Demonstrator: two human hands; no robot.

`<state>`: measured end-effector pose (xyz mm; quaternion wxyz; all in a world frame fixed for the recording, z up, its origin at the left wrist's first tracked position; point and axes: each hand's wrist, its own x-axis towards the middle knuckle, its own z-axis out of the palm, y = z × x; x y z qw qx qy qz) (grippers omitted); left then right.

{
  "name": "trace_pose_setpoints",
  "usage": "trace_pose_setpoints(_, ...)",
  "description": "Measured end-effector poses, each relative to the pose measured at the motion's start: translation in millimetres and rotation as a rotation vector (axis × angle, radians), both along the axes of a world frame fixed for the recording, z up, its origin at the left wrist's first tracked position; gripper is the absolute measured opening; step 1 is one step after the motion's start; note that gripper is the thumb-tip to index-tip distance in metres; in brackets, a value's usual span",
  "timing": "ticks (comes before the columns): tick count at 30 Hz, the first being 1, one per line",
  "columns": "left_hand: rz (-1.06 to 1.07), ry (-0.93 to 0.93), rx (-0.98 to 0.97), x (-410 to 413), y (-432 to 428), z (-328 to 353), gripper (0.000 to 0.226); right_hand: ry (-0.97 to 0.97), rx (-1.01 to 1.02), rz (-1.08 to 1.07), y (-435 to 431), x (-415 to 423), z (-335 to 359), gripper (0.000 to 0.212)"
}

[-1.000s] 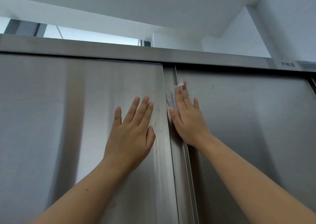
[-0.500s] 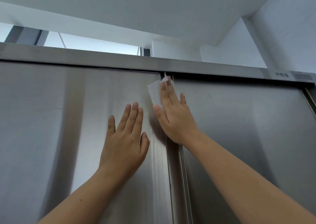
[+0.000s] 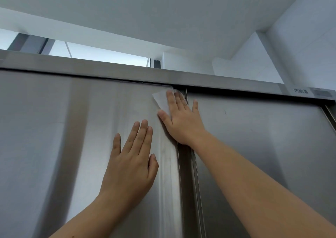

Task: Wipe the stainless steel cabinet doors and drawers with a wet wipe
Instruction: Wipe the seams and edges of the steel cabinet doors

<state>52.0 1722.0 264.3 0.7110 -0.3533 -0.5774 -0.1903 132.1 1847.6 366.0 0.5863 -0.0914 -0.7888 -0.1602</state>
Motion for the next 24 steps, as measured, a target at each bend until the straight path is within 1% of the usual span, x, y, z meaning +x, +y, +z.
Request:
trace_pose_setpoints(3, 0.013, 0.006, -0.021, -1.7, -3.3, -1.1, 0.058, 0.013, 0.010, -0.005, 0.2, -0.2, -0.1, 0.066)
trace_pose_setpoints(8, 0.014, 0.008, -0.041, -3.3, -6.9, -2.0, 0.058, 0.059, 0.058, 0.030, 7.4, -5.9, -27.6, 0.067)
trace_pose_setpoints(13, 0.026, 0.012, -0.040, -4.7, -6.0, -2.8, 0.058, 0.033, 0.020, 0.030, 5.3, -4.0, -1.9, 0.063)
trace_pose_setpoints(17, 0.032, 0.016, -0.037, -5.3, -5.5, -2.1, 0.058, 0.065, -0.029, 0.019, -1.9, -6.3, 15.9, 0.062)
trace_pose_setpoints(19, 0.029, 0.011, -0.039, -5.5, -5.8, -2.4, 0.059, 0.075, -0.026, 0.042, -2.1, -7.6, 7.8, 0.063)
trace_pose_setpoints(24, 0.034, 0.008, -0.041, -5.8, -6.2, -3.1, 0.058, 0.074, 0.075, 0.084, 7.2, -7.7, -38.6, 0.066)
